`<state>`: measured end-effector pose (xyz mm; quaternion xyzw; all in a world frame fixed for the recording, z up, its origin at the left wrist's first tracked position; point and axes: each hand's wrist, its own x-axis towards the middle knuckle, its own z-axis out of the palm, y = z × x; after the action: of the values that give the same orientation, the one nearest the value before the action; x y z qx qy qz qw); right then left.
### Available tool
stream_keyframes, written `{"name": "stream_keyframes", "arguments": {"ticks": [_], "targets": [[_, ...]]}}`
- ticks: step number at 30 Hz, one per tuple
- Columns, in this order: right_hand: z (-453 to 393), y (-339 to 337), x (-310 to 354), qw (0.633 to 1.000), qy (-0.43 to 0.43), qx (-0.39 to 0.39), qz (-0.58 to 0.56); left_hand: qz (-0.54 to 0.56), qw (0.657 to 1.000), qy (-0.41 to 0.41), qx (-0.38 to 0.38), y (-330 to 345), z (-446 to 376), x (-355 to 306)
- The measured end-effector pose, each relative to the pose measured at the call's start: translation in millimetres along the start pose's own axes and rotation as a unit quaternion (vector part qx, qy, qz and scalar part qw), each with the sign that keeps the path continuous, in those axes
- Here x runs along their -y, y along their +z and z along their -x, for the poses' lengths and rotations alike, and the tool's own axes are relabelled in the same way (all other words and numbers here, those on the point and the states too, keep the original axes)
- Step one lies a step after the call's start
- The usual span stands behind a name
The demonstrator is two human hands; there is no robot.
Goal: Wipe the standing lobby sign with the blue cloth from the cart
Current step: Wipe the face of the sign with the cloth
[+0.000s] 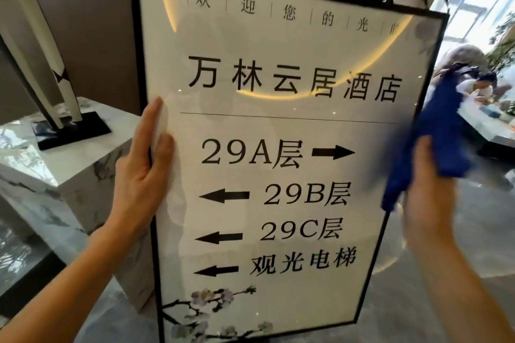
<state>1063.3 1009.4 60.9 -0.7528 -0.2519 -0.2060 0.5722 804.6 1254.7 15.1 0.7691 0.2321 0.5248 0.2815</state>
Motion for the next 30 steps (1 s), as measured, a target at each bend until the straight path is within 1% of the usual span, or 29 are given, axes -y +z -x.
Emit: {"name": "stream_keyframes", "arguments": {"ticks": [1, 2, 3, 4, 5, 6, 9, 11, 13, 16, 18, 21, 23, 25, 26, 27, 30], "targets": [[-1, -3, -3, 0.998, 0.015, 0.063, 0.018, 0.020, 1.000, -0.015, -0.004, 2, 0, -4], [-1, 8, 2, 0.993, -0.042, 0.096, 0.063, 0.021, 1.000, -0.011, -0.021, 4, 2, -6], [0, 20, 7, 0.984, -0.104, 0.096, 0.105, 0.019, 0.999, -0.019, -0.020, 5, 3, -2], [-1, 23, 2, 0.974, -0.147, 0.090, 0.147, 0.012, 1.000, -0.014, -0.020, 6, 2, -8], [-4, 30, 1, 0.964, -0.166, 0.079, 0.190, 0.020, 0.999, -0.015, -0.026, 6, 1, -8], [-6, 33, -6, 0.965, -0.158, 0.060, 0.198, 0.016, 0.999, -0.013, -0.029, 7, 0, -8], [-5, 46, -9, 0.978, -0.143, 0.014, 0.151, 0.032, 0.999, -0.004, -0.023, 6, 1, -6], [4, 64, 6, 0.977, -0.160, -0.003, 0.143, 0.039, 0.999, -0.003, -0.014, 6, 1, -4], [21, 84, 25, 0.973, -0.178, -0.004, 0.146, 0.041, 0.999, -0.008, -0.012, 8, 1, -1], [64, 116, 57, 0.947, -0.266, 0.043, 0.174, 0.041, 0.999, -0.003, -0.020, 10, 0, -2], [96, 137, 77, 0.931, -0.303, 0.086, 0.184, 0.053, 0.998, -0.009, -0.020, 9, 1, -3], [133, 156, 95, 0.907, -0.350, 0.130, 0.195, 0.079, 0.996, -0.019, -0.024, 9, 6, -1], [139, 158, 94, 0.882, -0.395, 0.145, 0.210, 0.071, 0.997, -0.012, -0.025, 9, 7, 1], [123, 149, 84, 0.864, -0.425, 0.147, 0.227, 0.058, 0.998, -0.015, -0.022, 8, 4, -2], [110, 141, 77, 0.863, -0.425, 0.139, 0.236, 0.049, 0.998, -0.020, -0.024, 9, 1, -4], [91, 131, 69, 0.871, -0.408, 0.124, 0.244, 0.045, 0.998, -0.026, -0.027, 9, 0, -6], [13, 90, 43, 0.920, -0.289, 0.056, 0.258, 0.028, 0.999, -0.025, -0.035, 10, 0, -6]]}}
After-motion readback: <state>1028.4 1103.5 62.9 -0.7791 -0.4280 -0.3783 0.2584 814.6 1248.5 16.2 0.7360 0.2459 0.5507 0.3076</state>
